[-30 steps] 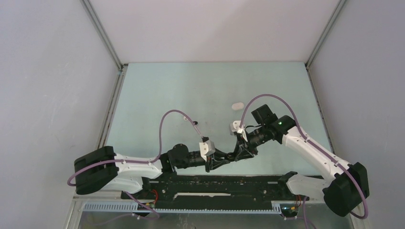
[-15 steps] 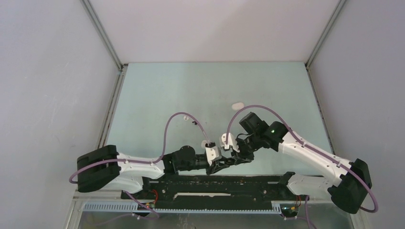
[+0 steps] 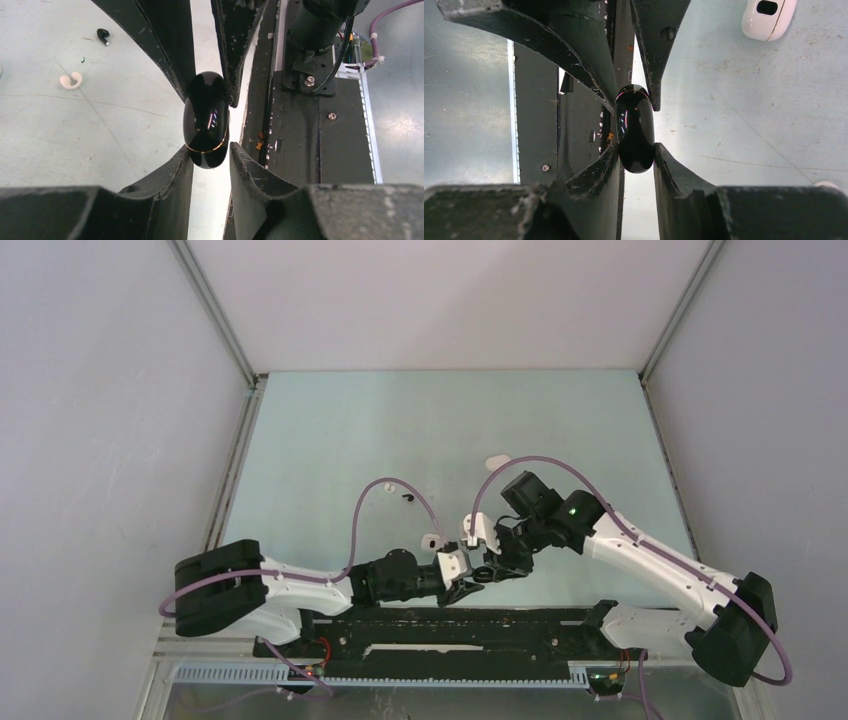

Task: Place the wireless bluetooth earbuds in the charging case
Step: Pass from the right arm to the left, then open the charging case.

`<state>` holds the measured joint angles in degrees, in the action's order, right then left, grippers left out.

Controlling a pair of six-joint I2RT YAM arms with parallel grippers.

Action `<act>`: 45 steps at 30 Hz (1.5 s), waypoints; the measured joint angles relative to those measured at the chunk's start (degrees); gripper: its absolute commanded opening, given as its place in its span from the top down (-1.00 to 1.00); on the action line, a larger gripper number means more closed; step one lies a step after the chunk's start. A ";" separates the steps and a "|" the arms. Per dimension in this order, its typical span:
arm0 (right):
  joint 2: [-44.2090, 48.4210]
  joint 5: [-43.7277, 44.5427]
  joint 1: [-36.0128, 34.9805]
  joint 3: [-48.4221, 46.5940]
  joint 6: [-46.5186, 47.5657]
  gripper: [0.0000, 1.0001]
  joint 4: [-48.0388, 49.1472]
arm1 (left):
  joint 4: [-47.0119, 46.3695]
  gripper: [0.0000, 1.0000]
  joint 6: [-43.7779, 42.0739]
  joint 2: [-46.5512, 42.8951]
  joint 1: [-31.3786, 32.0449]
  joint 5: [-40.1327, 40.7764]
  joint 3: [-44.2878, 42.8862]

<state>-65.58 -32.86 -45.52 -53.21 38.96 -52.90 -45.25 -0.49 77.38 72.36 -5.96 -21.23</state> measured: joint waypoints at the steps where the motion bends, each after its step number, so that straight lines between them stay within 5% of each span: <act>1: -0.04 -0.26 0.15 0.00 -0.02 0.91 -0.09 | -0.37 0.24 0.00 0.04 0.04 0.15 0.02; 12: -0.09 -0.98 0.98 -0.11 -0.20 0.89 -0.28 | -3.96 0.55 0.46 0.42 0.17 0.94 0.57; 18: -0.20 -0.70 1.03 -0.11 -0.22 0.72 -0.52 | -5.11 0.99 0.52 1.44 0.17 0.83 0.57; 24: -0.20 -0.90 1.77 -0.09 -1.40 0.37 -0.39 | -8.70 0.99 0.48 2.56 0.17 0.61 1.68; 36: -2.75 -14.10 14.34 -5.03 -3.96 0.24 -1.16 | -17.25 1.00 -0.02 3.28 0.26 -0.61 6.21; 45: -4.48 -19.93 16.50 -6.54 -4.02 0.13 -1.49 | -19.32 1.00 0.02 3.30 0.26 -0.87 7.37</act>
<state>-70.06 -52.80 -29.02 -59.75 34.94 -54.39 -64.58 -0.47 80.68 72.62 -6.83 -13.87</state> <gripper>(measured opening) 0.401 0.294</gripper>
